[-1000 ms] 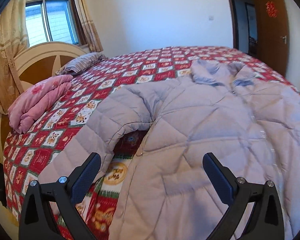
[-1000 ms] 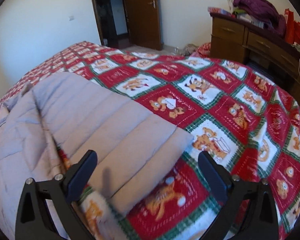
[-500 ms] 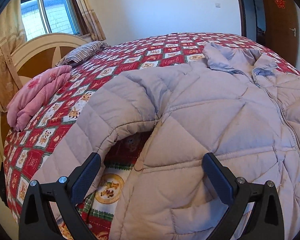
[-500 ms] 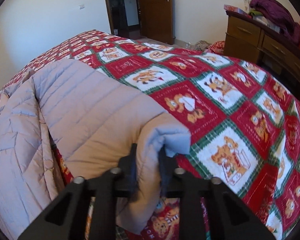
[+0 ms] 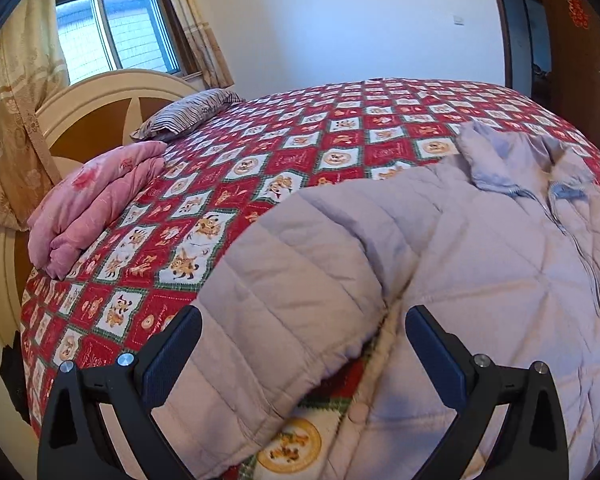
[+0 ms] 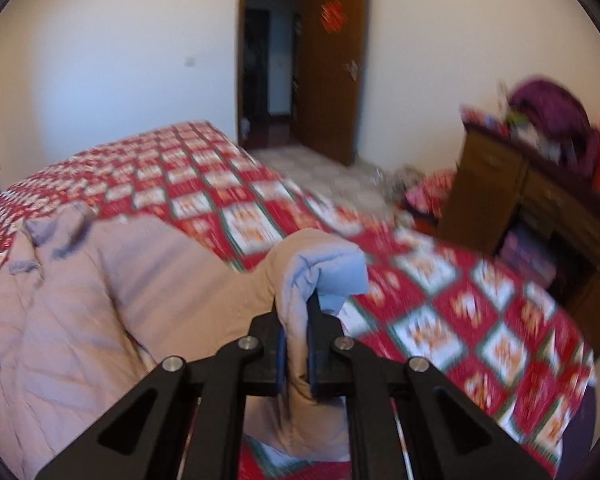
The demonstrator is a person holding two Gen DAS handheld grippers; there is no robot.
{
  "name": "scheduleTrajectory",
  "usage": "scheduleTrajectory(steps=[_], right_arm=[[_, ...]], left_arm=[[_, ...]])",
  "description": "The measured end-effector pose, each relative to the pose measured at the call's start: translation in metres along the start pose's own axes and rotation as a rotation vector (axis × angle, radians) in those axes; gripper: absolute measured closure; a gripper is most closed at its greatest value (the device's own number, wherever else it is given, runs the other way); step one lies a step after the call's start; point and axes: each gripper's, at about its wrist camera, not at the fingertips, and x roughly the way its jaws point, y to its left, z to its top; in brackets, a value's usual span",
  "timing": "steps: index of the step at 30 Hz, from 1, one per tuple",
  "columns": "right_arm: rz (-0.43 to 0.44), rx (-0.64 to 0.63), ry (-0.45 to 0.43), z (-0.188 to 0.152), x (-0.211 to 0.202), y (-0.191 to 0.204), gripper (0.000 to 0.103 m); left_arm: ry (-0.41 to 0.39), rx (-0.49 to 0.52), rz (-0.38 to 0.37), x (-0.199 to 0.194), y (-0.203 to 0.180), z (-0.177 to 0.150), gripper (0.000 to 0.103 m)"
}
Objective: Fold large clothes
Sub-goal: 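Grasp the jacket sleeve cuff with the right gripper and lift it, then fold the held sleeve across the jacket body with the right gripper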
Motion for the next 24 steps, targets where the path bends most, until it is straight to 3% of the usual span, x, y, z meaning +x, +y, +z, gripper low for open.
scheduleTrajectory(steps=[5, 12, 20, 24], right_arm=[[0.068, -0.117, -0.086, 0.025, -0.019, 0.073, 0.093], [0.185, -0.282, -0.148, 0.018, -0.025, 0.190, 0.093], [0.274, -0.423, -0.103, -0.017, 0.009, 0.300, 0.093], [0.299, -0.476, -0.058, -0.040, 0.024, 0.336, 0.093]], left_arm=[[-0.004, -0.001, -0.012, 0.003, 0.001, 0.003, 0.001], [-0.005, -0.015, 0.003, 0.015, 0.017, 0.004, 0.001], [0.029, -0.064, 0.053, 0.045, 0.049, 0.004, 0.001], [0.049, -0.090, 0.066, 0.059, 0.058, 0.005, 0.001]])
